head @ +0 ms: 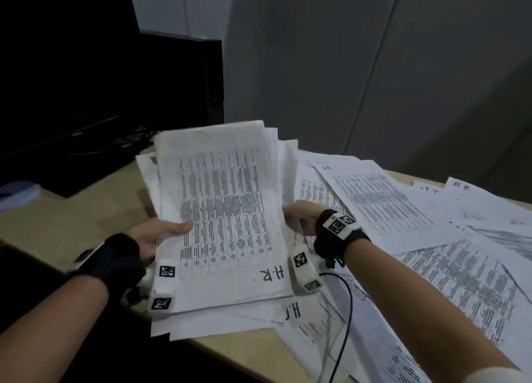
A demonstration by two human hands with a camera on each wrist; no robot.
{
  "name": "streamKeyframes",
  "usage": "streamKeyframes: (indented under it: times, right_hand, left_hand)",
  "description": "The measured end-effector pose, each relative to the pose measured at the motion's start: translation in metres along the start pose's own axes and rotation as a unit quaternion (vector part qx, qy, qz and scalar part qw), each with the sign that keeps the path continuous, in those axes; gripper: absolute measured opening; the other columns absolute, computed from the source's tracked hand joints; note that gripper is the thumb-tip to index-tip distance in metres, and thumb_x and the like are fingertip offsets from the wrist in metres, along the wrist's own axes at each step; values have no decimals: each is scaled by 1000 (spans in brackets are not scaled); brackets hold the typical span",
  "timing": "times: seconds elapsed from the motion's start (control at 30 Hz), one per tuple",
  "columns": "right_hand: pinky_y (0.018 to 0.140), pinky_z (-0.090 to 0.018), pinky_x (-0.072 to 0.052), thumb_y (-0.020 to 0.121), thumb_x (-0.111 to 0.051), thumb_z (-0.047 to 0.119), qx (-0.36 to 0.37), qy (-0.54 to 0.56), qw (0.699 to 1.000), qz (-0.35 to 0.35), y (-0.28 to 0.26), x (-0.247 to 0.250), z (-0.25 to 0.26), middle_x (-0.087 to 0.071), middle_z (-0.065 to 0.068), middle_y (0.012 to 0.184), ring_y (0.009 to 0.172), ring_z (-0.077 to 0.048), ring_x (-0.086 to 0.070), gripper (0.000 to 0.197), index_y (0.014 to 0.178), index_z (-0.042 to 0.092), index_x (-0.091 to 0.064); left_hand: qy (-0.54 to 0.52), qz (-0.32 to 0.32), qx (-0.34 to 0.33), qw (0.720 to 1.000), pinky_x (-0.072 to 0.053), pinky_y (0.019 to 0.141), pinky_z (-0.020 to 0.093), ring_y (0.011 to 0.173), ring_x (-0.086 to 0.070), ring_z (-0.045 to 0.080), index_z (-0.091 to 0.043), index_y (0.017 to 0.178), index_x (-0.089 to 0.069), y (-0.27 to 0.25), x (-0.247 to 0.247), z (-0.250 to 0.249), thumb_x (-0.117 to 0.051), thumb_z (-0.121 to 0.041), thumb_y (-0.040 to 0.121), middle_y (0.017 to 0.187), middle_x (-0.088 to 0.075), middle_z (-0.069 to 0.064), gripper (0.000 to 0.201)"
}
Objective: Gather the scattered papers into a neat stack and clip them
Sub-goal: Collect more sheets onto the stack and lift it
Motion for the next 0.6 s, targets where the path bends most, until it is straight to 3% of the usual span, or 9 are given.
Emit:
streamKeyframes:
  times: [0.07, 0.17, 0.27, 0.3, 0.33, 0.4, 0.47, 0.53, 0.6]
  right_hand:
    - [47, -24, -36, 95, -46, 35, -3, 36, 999, -39, -5, -1, 5, -47, 0, 56, 48, -13, -42, 38, 64, 13, -46]
    - [35, -16, -31, 94, -38, 52, 0, 116, 993, -34, -12, -2, 8, -45, 2, 44, 30, -10, -40, 49, 65, 13, -46]
    - [60, -30, -47, 95, -38, 48, 16, 60, 997, -44, -19, 15, 9, -48, -8, 63, 54, -22, -51, 46, 84, 5, -50]
    - [63, -33, -49, 96, -42, 40, 27, 50, 997, -61, -24, 29, 10, -49, -9, 71, 61, -24, -53, 35, 93, 5, -48]
    - [58, -31, -50, 96, -46, 31, 38, 39, 995, -88, -29, 45, 11, -51, -9, 75, 61, -23, -53, 25, 99, 6, -47]
    - [49, -24, -48, 94, -49, 14, 30, -24, 984, -177, -42, 91, 8, -54, -11, 79, 59, -20, -52, 11, 99, 5, -51]
    - [65, -28, -50, 92, -48, 9, -18, -160, 953, -256, -53, 141, -6, -59, -19, 96, 81, -27, -59, 16, 100, -1, -58]
    - [86, -32, -47, 88, -54, 17, -89, -313, 902, -285, -51, 189, -39, -60, -20, 113, 107, -30, -58, 32, 111, -5, -60]
    - [88, -36, -48, 79, -67, 29, -153, -345, 878, -294, -51, 216, -76, -62, -21, 107, 104, -34, -60, 45, 108, -6, -60]
  left_hand:
    - [92, -10, -13, 996, -27, 113, 48, 130, -44, 34, 6, 120, -55, 4, -5, -5, -95, -18, 38, 132, -54, 22, 94]
    - [124, -43, -30, 991, -36, 107, 42, 117, -54, 32, 4, 103, -63, 6, -12, -15, -77, 6, 62, 118, -62, 19, 43]
    - [121, -58, -24, 991, -39, 104, 51, 109, -59, 38, 7, 114, -60, 0, -11, -18, -75, 3, 56, 115, -63, 27, 60]
    - [107, -59, -17, 992, -39, 104, 54, 109, -59, 40, 9, 116, -58, 5, -5, -15, -74, 1, 56, 116, -62, 28, 63]
    - [101, -57, -6, 993, -38, 104, 54, 110, -58, 40, 10, 117, -56, 4, -3, -12, -73, 1, 60, 117, -61, 28, 60]
    - [104, -88, -12, 991, -37, 105, 49, 114, -55, 36, 10, 115, -57, 3, 3, -9, -65, 8, 75, 119, -61, 23, 42]
    - [78, -92, -27, 992, -35, 106, 46, 117, -51, 31, 7, 109, -59, 7, 10, -7, -65, 10, 75, 120, -62, 20, 34]
    - [63, -109, -13, 992, -27, 112, 47, 126, -45, 28, 3, 112, -59, 16, 23, -6, -82, 3, 57, 127, -58, 14, 60]
    - [17, -93, 11, 995, -26, 113, 48, 131, -42, 30, 2, 120, -57, 53, 52, 4, -94, -5, 27, 134, -54, 14, 100]
Point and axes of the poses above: each hand's wrist, its own y-axis towards the middle knuckle, its own x-axis out of the back of the hand, z = x × y, the point moved 5 cm from there along y, towards the middle knuckle
